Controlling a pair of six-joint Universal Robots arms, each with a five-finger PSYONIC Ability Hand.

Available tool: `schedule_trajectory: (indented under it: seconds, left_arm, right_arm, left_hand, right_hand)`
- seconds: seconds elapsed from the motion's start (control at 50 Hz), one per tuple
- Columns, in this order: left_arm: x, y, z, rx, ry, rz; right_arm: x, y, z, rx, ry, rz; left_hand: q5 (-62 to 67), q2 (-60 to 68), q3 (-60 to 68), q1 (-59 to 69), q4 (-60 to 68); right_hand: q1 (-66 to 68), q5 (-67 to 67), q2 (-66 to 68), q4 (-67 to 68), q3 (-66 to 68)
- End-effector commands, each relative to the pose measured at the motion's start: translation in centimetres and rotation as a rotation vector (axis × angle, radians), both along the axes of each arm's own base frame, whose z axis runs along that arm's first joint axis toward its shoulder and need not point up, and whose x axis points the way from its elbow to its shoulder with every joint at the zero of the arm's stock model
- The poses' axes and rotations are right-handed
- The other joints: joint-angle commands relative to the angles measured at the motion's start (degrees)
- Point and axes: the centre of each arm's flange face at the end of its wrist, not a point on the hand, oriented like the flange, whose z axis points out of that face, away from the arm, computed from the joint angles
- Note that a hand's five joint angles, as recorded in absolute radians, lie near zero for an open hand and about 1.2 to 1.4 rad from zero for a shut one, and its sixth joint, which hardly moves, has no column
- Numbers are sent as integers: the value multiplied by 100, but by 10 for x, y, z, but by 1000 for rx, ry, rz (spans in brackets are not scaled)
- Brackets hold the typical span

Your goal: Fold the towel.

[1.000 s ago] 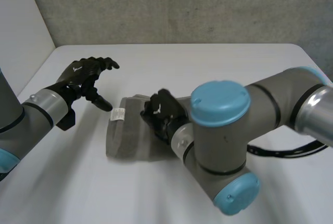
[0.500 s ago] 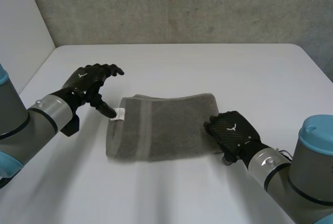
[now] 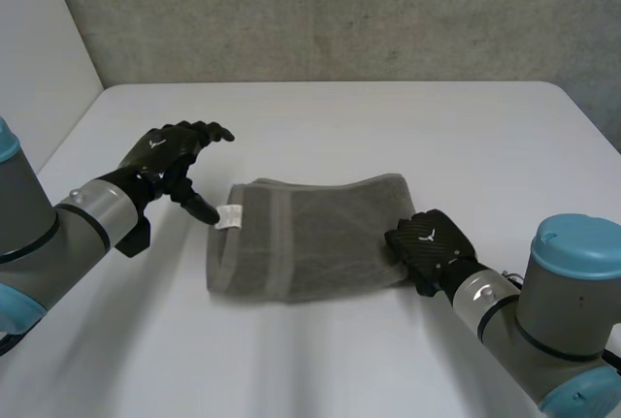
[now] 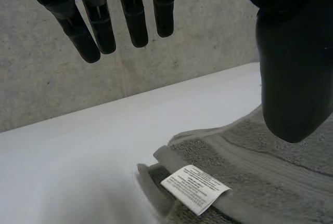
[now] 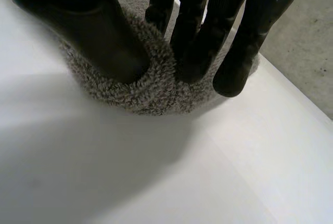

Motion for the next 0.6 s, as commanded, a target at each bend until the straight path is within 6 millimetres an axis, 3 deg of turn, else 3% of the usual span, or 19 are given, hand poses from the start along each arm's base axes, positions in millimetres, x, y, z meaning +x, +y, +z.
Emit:
schedule_trajectory:
  seconds: [0.02,0.04,0.06,0.1,0.16,0.2,0.22,0.26,0.28,0.3,0.32,0.36,0.38,0.42,0.48,0.52,0.54,0.58,0.6]
  left_arm:
    - [0,0,0,-1,0,1]
    - [0,-1,1,-3,1,1]
    - [0,-1,1,-3,1,1]
    - [0,-1,4,-12,3,1]
    - [0,-1,5,-16,4,0]
    - [-1,-3,10,-31,10,0]
    - [-1,-3,10,-31,10,0]
    - [-1,-4,14,-42,16,5]
    - [-1,-4,14,-42,16,5]
    - [-1,-6,15,-47,18,9]
    - [-1,-6,15,-47,18,9]
    - [-1,-8,18,-62,23,14]
    - [-1,-8,18,-62,23,14]
    - [-2,-8,19,-57,38,14]
    - [-3,-7,19,-49,51,14]
    - [-6,-6,22,-35,82,11]
    - [-6,-6,22,-35,82,11]
    - [-9,-6,25,-25,113,7]
    - [-9,-6,25,-25,113,7]
  right_arm:
    - [-10,-5,31,-97,37,-30]
    - [-12,-4,50,-149,47,-27]
    - [-12,-4,50,-149,47,-27]
    - [-11,-3,76,-226,75,-4]
    - [-7,-8,86,-260,84,8]
    - [17,-3,101,-303,72,84]
    - [17,-3,101,-303,72,85]
    - [69,28,94,-309,46,271]
    - [69,28,94,-309,46,271]
    - [93,44,88,-310,41,352]
    - [93,44,88,-310,41,353]
    - [129,83,71,-289,59,504]
    - [129,83,71,-289,59,505]
    - [144,108,46,-233,108,598]
    - [145,113,37,-205,130,615]
    - [142,112,30,-179,143,605]
    - [142,112,30,-179,143,605]
    - [140,112,36,-163,124,578]
    - [140,112,36,-163,124,578]
  left_hand:
    - [-1336,-530,-442,-491,-535]
    - [-1352,-546,-458,-508,-552]
    - [-1352,-547,-459,-508,-552]
    - [-1352,-547,-459,-508,-552]
    - [-1369,-563,-475,-525,-569]
    - [-1386,-580,-492,-542,-586]
    - [-1386,-580,-492,-542,-586]
    - [-1436,-630,-542,-592,-636]
    - [-1437,-631,-543,-592,-636]
    - [-1437,-631,-543,-592,-636]
    - [-1437,-631,-543,-592,-636]
    - [-1487,-681,-593,-642,-686]
    - [-1487,-681,-593,-643,-687]
    - [-1554,-748,-660,-710,-754]
    - [-1554,-748,-660,-710,-754]
    - [-1554,-748,-660,-710,-754]
    - [-1554,-748,-660,-710,-754]
    - [-1537,-732,-644,-693,-737]
    - [-1537,-732,-644,-693,-737]
  right_hand:
    - [756,457,961,394,392]
    - [756,457,961,394,392]
    - [756,457,961,394,392]
    - [756,457,961,394,392]
    - [756,457,961,394,392]
    - [756,457,961,394,392]
    - [756,457,961,394,392]
    - [756,457,961,394,392]
    - [756,457,961,394,392]
    - [756,457,961,394,392]
    - [756,457,961,394,392]
    - [756,457,961,394,392]
    - [756,457,961,394,392]
    - [756,457,961,394,392]
    - [325,26,529,-37,-40]
    - [-2640,-2938,-2435,-3002,-3004]
    - [-2653,-2951,-2448,-3015,-3017]
    - [-4764,-5062,-4559,-5126,-5128]
    - [-4772,-5071,-4567,-5134,-5136]
